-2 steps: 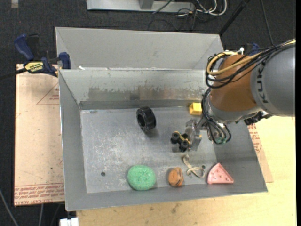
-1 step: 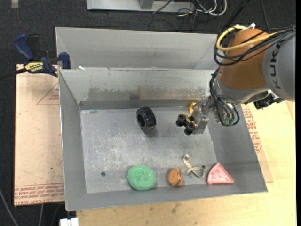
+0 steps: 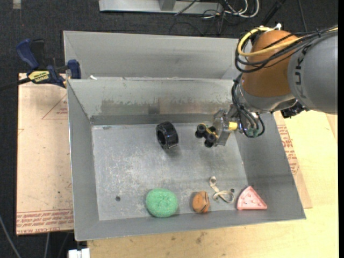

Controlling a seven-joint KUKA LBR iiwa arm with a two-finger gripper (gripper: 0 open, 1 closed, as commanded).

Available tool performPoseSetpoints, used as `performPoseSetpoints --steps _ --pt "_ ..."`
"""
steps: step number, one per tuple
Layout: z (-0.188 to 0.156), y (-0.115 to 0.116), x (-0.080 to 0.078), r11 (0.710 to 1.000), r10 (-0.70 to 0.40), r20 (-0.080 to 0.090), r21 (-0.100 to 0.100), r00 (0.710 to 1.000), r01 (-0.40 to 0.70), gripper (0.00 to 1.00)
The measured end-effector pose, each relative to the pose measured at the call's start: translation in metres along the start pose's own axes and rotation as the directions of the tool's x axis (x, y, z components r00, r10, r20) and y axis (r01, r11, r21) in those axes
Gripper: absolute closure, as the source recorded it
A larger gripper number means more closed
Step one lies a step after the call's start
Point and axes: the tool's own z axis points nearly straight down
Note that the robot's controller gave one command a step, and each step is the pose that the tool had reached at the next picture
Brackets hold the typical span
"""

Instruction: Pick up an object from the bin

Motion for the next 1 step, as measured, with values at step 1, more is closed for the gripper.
performPoseSetpoints --steps 1 --pt "-0.0122 -0.0008 0.0201 1.0 -0.011 -0.03 0.001 0.999 0.011 1.0"
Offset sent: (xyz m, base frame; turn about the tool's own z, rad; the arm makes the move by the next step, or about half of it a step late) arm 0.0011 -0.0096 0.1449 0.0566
